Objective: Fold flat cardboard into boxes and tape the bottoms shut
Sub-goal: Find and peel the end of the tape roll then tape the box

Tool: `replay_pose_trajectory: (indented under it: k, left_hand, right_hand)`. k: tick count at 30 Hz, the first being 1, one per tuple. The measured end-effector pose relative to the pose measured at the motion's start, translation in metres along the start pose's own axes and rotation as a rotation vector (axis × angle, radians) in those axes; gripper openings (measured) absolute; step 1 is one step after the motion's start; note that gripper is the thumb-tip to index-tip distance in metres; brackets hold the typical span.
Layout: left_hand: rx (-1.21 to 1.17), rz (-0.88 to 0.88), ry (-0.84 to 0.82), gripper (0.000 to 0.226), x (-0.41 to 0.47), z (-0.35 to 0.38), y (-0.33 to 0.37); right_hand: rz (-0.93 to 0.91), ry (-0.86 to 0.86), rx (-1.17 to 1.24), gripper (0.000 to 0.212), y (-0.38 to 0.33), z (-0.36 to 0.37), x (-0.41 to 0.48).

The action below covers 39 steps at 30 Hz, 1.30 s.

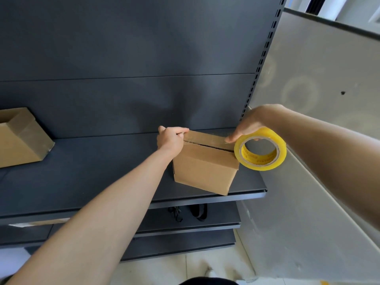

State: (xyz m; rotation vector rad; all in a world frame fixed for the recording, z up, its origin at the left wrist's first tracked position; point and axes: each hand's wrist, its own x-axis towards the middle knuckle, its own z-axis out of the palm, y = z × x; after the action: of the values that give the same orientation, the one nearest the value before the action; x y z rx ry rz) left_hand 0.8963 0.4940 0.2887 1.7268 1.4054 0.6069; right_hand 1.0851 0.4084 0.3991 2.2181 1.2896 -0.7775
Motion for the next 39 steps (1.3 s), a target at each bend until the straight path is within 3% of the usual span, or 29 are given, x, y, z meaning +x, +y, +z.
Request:
replay_pose_trajectory:
  k: [5, 9, 11, 14, 21, 26, 30, 39]
  left_hand:
    - [0.004, -0.014, -0.017, 0.038, 0.001, 0.002, 0.003]
    - [0.006, -0.009, -0.029, 0.038, 0.0, 0.004, 0.006]
    - [-0.002, -0.015, -0.039, 0.037, 0.0, 0.003, 0.006]
    - [-0.005, -0.025, -0.046, 0.036, 0.0, 0.001, 0.006]
    - [0.009, -0.016, -0.043, 0.037, 0.001, 0.003, 0.005]
    - [-0.117, -0.077, -0.085, 0.041, 0.004, 0.003, 0.004]
    - [-0.258, -0.19, -0.107, 0.039, 0.006, 0.0, 0.002]
    - [-0.335, -0.263, -0.062, 0.047, 0.014, -0.004, 0.004]
  right_hand:
    - [-0.076, -0.097, 0.432, 0.044, 0.038, 0.011, 0.008]
    - [0.006, -0.108, 0.407, 0.053, 0.04, 0.018, 0.02]
    - [0.056, 0.0, 0.272, 0.05, 0.038, 0.023, 0.028]
    - [0.116, 0.166, 0.091, 0.067, 0.037, 0.036, 0.034]
    - [0.093, 0.173, 0.218, 0.073, 0.043, 0.055, 0.047]
    - [0.031, 0.197, 0.289, 0.097, 0.05, 0.074, 0.049]
    - [-0.053, 0.204, 0.338, 0.092, 0.055, 0.083, 0.049]
    - [-0.169, 0.007, 0.47, 0.085, 0.056, 0.081, 0.05]
